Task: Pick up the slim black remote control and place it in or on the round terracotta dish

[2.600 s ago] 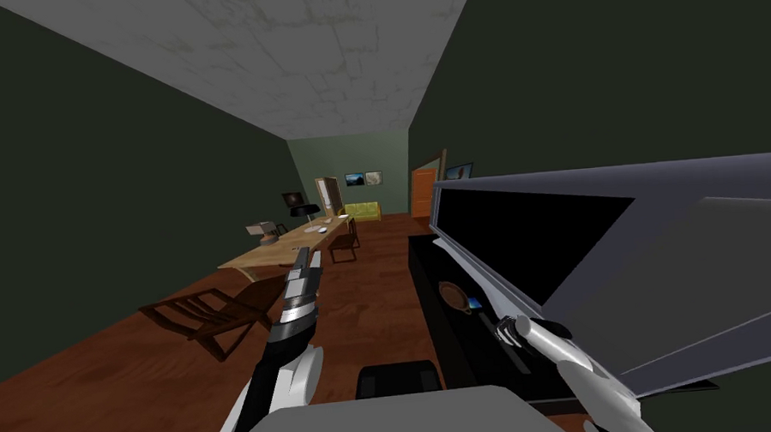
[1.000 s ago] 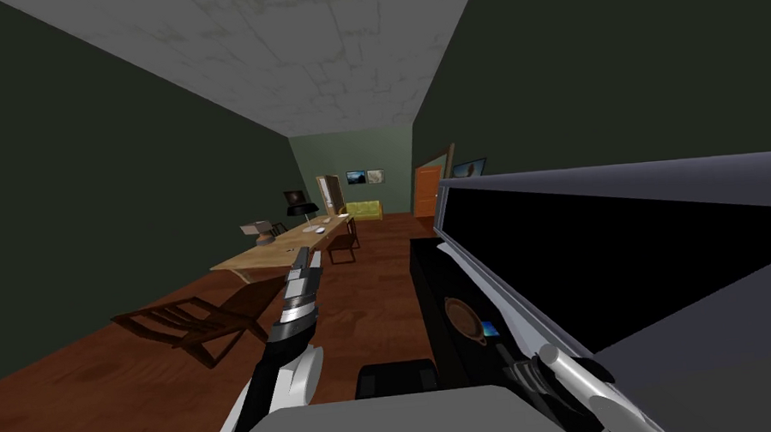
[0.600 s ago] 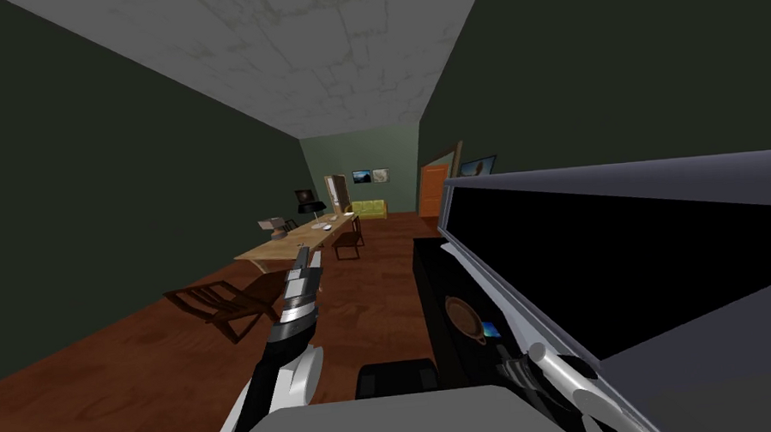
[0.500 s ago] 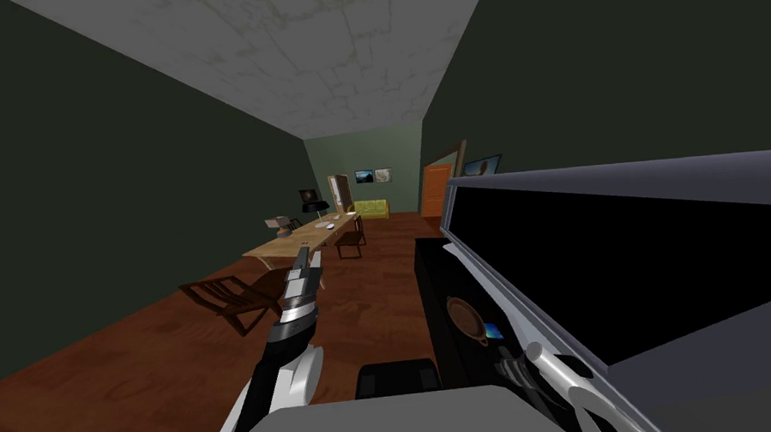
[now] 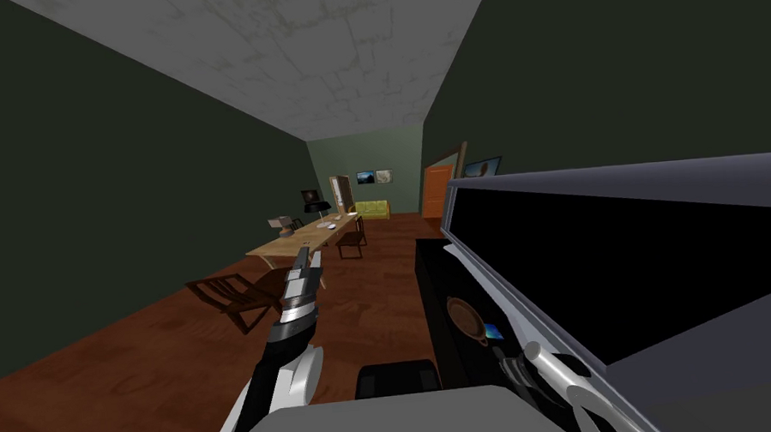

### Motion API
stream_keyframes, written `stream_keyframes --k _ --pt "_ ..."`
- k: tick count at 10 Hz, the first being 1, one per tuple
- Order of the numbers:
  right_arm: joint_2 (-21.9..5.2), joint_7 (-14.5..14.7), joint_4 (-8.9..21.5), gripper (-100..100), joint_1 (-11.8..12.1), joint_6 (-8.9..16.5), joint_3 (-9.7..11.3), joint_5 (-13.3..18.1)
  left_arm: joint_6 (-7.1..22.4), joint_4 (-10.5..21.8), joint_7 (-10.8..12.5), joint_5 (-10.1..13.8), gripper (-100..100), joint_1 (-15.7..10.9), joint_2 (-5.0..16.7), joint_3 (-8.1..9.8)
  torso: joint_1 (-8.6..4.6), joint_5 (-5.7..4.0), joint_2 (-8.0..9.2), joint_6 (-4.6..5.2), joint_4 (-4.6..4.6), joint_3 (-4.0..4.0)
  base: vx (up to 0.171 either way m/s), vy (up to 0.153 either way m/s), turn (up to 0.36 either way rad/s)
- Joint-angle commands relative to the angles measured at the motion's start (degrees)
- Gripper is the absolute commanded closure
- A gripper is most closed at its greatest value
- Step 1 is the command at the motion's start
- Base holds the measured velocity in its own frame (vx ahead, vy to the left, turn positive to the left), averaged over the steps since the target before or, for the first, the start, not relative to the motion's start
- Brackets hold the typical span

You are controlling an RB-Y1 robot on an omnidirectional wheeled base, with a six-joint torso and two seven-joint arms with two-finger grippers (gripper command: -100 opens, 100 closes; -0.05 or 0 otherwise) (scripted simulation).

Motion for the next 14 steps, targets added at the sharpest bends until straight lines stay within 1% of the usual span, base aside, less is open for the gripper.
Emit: stream_keyframes --k 1,2,3,4,5,7,8,11,12,13,14 --pt "0.0 0.0 0.0 100 0.0 0.0 0.0 0.0 0.0 0.0 0.0 0.0 0 0.0 0.0 0.00 0.00 0.00 0.00 0.00 0.00 0.00 0.000 0.000 0.000" --pt "0.0 0.0 0.0 100 0.0 0.0 0.0 0.0 0.0 0.0 0.0 0.0 0 0.0 0.0 0.00 -0.03 0.02 -0.01 0.00 -0.01 -0.01 0.000 0.000 0.000" --pt "0.0 0.0 0.0 0 0.0 0.0 0.0 0.0 0.0 0.0 0.0 0.0 0 0.0 0.0 0.00 -0.05 0.01 -0.02 0.00 -0.01 -0.02 0.000 0.000 0.000" --pt "0.2 -0.2 -1.4 100 0.6 1.0 0.2 0.1 0.0 0.0 0.0 0.0 0 0.0 0.0 0.00 -0.05 0.01 -0.02 0.00 -0.01 -0.02 0.022 -0.003 -0.124" --pt "-0.4 1.1 -2.6 100 1.5 2.4 0.1 -0.7 0.0 0.0 0.0 0.0 0 0.0 0.0 0.00 -0.06 0.02 -0.07 0.06 -0.04 -0.05 0.060 0.010 -0.198" --pt "-0.9 2.4 -3.9 100 2.3 3.8 0.1 -1.6 0.0 0.0 0.0 0.0 0 0.0 0.0 0.00 -0.05 0.05 -0.18 0.06 -0.07 -0.12 0.043 0.006 -0.143" --pt "-1.5 3.6 -5.2 100 3.1 5.1 0.1 -2.4 0.0 0.0 0.0 0.0 0 0.0 0.0 0.00 -0.05 0.04 -0.14 0.03 -0.05 -0.09 0.051 0.024 -0.195" --pt "-2.3 5.5 -7.1 100 4.4 7.2 0.1 -3.6 0.0 0.0 0.0 0.0 0 0.0 0.0 0.00 0.15 0.06 -0.23 0.01 -0.04 -0.13 0.065 0.051 -0.106" --pt "-2.2 5.4 -6.2 100 4.0 6.5 0.0 -3.5 0.0 0.0 0.0 0.0 0 0.0 0.0 0.00 0.18 0.07 -0.24 0.02 -0.04 -0.13 0.029 0.027 -0.027" --pt "-2.2 5.5 -6.3 0 4.0 6.6 0.0 -3.5 0.0 0.0 0.0 0.0 0 0.0 0.0 0.00 0.09 0.05 -0.16 -0.01 -0.02 -0.09 0.005 0.006 0.006" --pt "-4.2 3.9 -5.8 100 4.0 7.7 1.2 -3.5 0.0 0.0 0.0 0.0 0 0.0 0.0 0.00 0.01 0.04 -0.08 0.01 -0.01 -0.04 0.044 0.068 -0.001"
